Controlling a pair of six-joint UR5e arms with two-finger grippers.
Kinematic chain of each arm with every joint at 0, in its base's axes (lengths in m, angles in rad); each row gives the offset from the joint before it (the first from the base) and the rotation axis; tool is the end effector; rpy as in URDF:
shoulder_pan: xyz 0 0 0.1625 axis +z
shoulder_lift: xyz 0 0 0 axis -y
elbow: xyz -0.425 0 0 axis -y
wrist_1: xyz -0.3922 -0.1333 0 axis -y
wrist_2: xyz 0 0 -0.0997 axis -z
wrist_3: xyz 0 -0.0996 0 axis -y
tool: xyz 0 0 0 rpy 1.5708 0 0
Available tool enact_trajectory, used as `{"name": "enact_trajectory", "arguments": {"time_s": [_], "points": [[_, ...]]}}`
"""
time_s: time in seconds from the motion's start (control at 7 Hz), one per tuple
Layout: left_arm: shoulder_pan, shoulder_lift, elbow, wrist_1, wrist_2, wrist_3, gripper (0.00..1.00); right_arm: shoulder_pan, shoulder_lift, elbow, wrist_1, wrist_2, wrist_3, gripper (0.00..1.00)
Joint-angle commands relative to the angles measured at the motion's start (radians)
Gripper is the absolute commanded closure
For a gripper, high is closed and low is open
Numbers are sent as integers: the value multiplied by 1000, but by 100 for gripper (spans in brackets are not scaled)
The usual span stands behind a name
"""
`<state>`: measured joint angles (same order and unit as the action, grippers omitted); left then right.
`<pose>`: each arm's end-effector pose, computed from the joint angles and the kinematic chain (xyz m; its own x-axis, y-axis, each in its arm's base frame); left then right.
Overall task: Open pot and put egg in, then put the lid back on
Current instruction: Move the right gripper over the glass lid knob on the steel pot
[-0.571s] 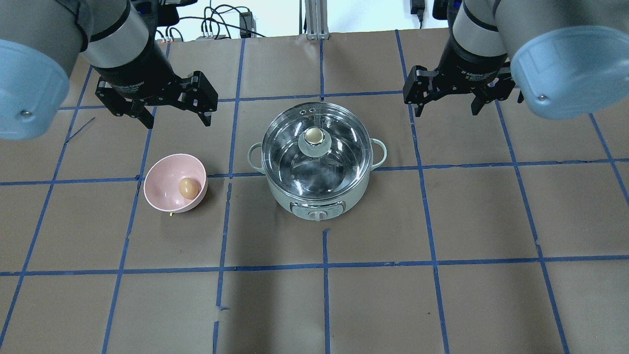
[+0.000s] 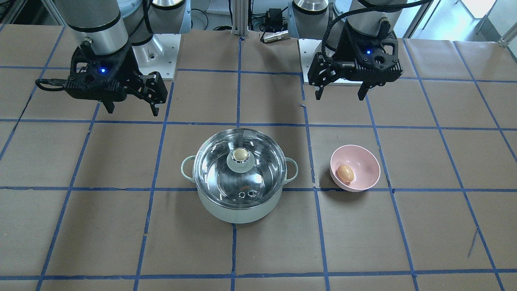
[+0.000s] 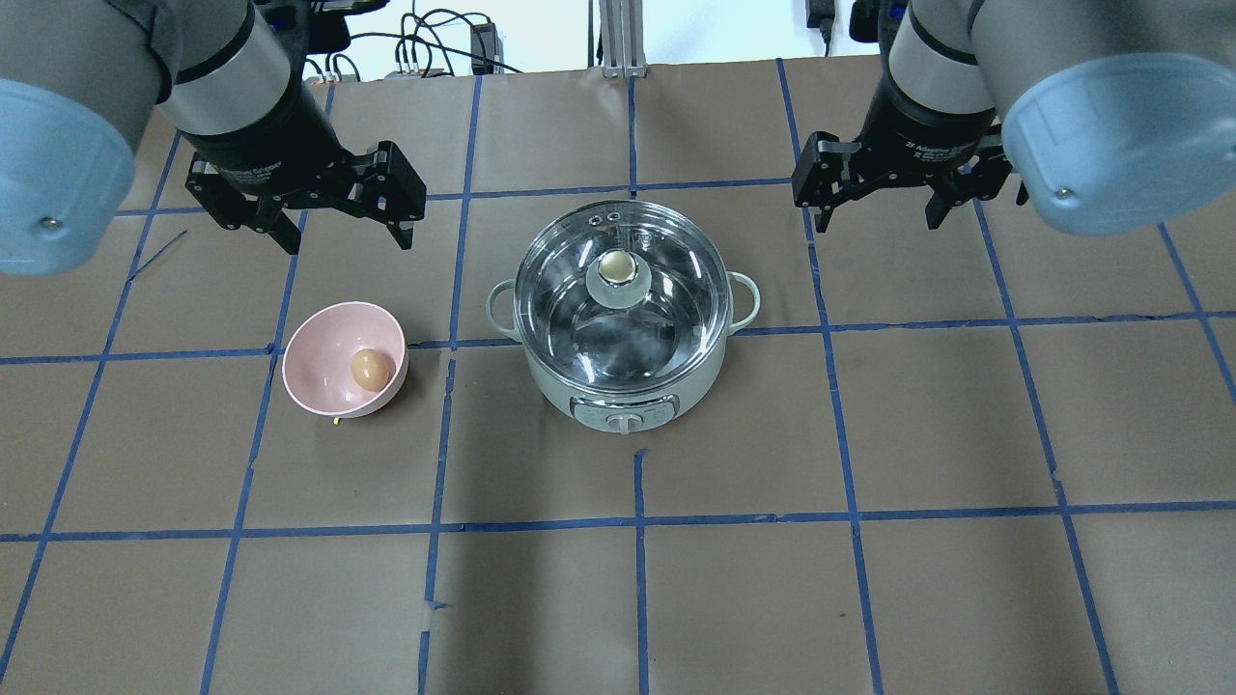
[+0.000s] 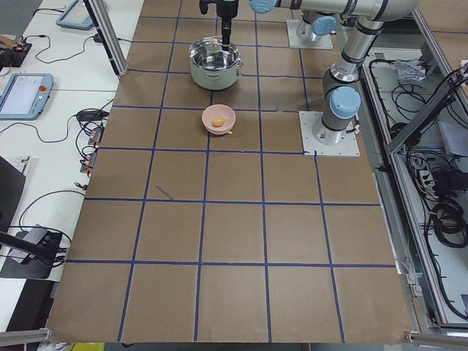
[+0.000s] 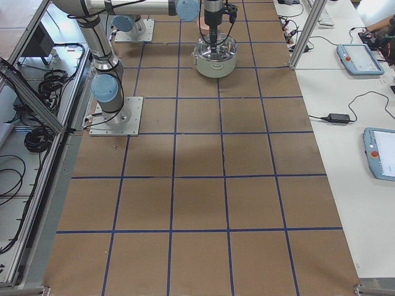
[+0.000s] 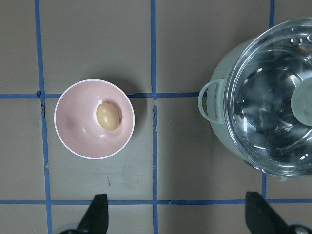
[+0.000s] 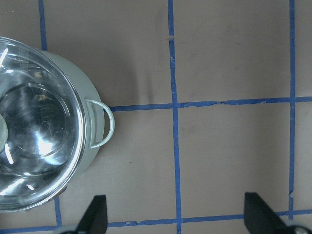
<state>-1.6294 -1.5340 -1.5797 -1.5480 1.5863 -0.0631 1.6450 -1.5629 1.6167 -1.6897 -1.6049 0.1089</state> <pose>-0.1597 -0.4725 0.5037 -0.9999 -0.0052 -0.0123 -0.0046 0.9987 -0.0515 0.1667 -0.4899 0.4736 -0.9990 0.0367 0.0268 0.0348 0.9971 -0.0684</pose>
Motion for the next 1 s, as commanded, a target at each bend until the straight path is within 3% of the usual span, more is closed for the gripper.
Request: {"name": "enact_trajectory", "arguments": {"time_s": [0.0, 0.29, 0.86], "points": [[2, 2, 1, 0, 1, 0, 0, 19, 6, -10, -11, 2, 14, 0], [2, 5, 0, 0, 1, 0, 0, 32, 33, -17, -62, 25, 21, 0], [5, 8, 0, -1, 7, 0, 0, 183, 150, -55, -169, 23, 193, 0]]}}
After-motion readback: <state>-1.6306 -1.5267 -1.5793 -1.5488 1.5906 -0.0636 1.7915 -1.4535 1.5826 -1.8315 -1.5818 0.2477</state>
